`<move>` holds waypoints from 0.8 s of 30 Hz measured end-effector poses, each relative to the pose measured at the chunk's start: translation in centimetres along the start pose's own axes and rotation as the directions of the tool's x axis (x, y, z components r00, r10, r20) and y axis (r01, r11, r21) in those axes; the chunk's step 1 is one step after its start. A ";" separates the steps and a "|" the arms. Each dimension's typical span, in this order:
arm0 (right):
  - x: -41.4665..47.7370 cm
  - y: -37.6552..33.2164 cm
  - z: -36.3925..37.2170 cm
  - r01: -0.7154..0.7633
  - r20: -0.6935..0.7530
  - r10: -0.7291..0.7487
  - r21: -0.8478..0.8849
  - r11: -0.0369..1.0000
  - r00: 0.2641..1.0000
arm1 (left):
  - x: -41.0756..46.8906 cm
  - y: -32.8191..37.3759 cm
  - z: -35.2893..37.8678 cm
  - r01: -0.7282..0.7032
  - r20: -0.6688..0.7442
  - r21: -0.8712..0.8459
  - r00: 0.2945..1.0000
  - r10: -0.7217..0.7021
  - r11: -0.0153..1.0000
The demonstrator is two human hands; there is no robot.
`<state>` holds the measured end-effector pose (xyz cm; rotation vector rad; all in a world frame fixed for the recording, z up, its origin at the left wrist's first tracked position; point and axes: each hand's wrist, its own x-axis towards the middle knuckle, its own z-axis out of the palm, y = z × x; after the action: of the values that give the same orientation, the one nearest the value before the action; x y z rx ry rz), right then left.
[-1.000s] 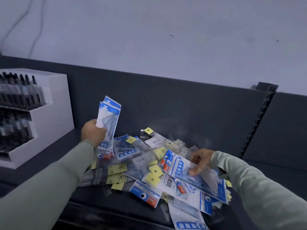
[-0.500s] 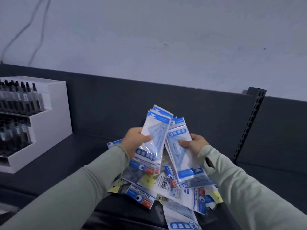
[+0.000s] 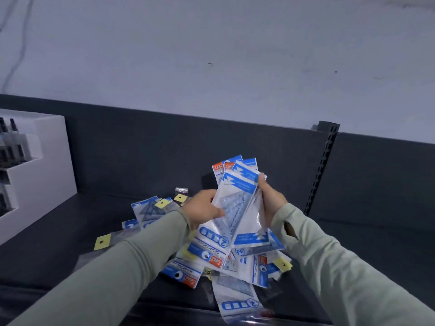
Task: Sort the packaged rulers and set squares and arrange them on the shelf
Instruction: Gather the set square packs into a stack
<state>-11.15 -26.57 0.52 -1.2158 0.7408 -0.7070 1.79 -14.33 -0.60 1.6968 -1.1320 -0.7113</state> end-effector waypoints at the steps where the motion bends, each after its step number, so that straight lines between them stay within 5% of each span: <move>1: -0.4 0.0 -0.2 -0.001 0.018 0.002 -0.019 1.000 1.000 | 0.1 0.0 0.4 -0.014 -0.002 0.011 1.000 0.014 1.000; 5: -2.4 -0.1 -1.1 0.117 0.089 -0.107 -0.119 0.986 0.990 | -0.1 0.6 1.9 -0.045 -0.084 0.104 0.995 0.054 0.994; 8: -2.8 -0.1 -2.4 0.117 -0.012 -0.121 -0.156 0.981 0.993 | -0.2 0.7 2.5 -0.020 -0.062 -0.006 0.998 0.020 1.000; 11: -2.6 -0.2 -4.4 0.116 -0.161 -0.133 -0.112 0.987 0.978 | -0.2 0.6 2.9 -0.011 -0.083 0.221 0.996 0.030 0.975; 15: -2.1 0.0 -7.7 0.075 -0.262 -0.084 -0.044 0.996 0.961 | -0.1 -0.7 4.5 -0.055 0.118 0.724 0.992 -0.045 0.688; 20: -1.7 0.4 -10.3 -0.044 -0.248 0.021 -0.086 0.995 0.969 | 0.8 -1.3 6.4 -0.042 0.080 0.917 0.993 -0.081 0.398; 22: -1.5 0.5 -11.1 -0.074 -0.240 0.045 -0.112 0.991 0.970 | 0.9 -1.0 6.6 0.003 0.052 0.910 0.991 -0.122 0.414; 24: -1.4 0.7 -11.9 -0.112 -0.255 0.072 -0.144 0.983 0.964 | 1.0 -0.8 6.7 0.064 0.015 0.831 0.990 -0.138 0.552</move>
<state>-21.55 -31.93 -2.17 -1.2390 1.0723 -0.7421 -3.08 -17.69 -3.92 2.5704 -1.5850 -0.2819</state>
